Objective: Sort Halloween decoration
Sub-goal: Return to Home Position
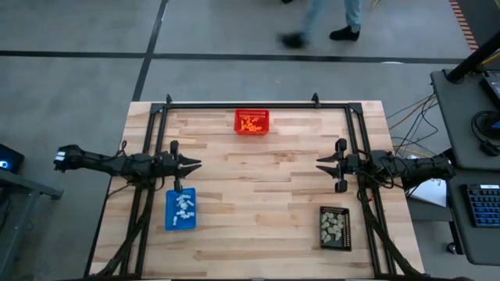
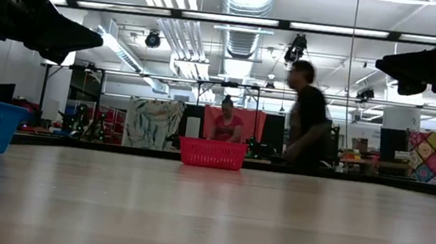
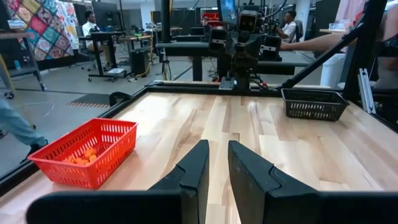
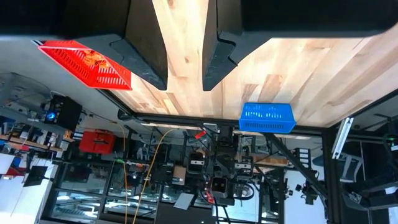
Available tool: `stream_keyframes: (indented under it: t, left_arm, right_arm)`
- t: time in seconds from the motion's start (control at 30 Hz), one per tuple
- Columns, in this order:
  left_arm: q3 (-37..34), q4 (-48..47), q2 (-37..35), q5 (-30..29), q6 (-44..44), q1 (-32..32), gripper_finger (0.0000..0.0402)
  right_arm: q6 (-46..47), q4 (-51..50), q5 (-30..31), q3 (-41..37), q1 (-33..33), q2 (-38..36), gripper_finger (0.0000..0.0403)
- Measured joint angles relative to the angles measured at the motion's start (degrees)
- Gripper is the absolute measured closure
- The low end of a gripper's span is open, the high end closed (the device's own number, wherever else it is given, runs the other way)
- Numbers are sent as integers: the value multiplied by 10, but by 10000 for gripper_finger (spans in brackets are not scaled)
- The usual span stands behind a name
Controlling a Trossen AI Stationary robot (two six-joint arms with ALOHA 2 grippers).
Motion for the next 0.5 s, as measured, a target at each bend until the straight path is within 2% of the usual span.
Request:
stream_keyframes:
  t: [0.5]
  left_arm:
    - [3, -1, 7, 0, 0, 0, 359]
  right_arm:
    - [0, 0, 0, 0, 0, 0, 312]
